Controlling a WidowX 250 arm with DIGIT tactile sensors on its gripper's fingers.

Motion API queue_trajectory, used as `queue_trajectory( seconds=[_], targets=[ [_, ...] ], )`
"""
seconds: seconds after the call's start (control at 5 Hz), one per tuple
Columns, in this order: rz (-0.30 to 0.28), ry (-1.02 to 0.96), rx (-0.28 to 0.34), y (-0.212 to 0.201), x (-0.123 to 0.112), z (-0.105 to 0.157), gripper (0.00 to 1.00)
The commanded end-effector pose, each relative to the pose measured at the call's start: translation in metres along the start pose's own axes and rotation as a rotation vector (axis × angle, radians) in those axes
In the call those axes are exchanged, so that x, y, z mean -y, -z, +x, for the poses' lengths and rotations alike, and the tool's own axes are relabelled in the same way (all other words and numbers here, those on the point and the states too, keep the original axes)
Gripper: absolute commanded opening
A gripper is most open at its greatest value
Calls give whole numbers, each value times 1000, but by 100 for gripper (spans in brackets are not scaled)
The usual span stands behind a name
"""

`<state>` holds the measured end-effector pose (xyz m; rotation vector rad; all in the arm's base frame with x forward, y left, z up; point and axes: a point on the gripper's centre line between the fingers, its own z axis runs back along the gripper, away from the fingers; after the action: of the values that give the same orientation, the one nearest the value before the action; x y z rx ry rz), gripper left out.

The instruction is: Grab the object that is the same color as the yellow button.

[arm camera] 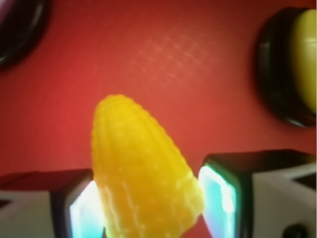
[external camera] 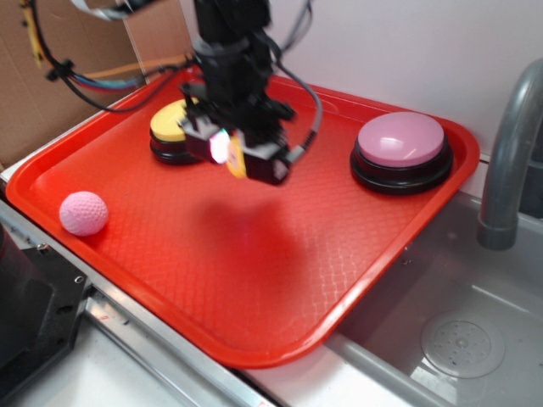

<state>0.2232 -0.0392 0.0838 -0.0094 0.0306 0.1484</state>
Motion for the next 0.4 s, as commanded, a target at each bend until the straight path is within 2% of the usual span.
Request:
queue_trajectory(
  seconds=[0.0, 0.2],
  targets=[
    [9, -28, 133, -66, -48, -16, 0],
    [41, -15, 153, -70, -67, -21, 0]
  ],
)
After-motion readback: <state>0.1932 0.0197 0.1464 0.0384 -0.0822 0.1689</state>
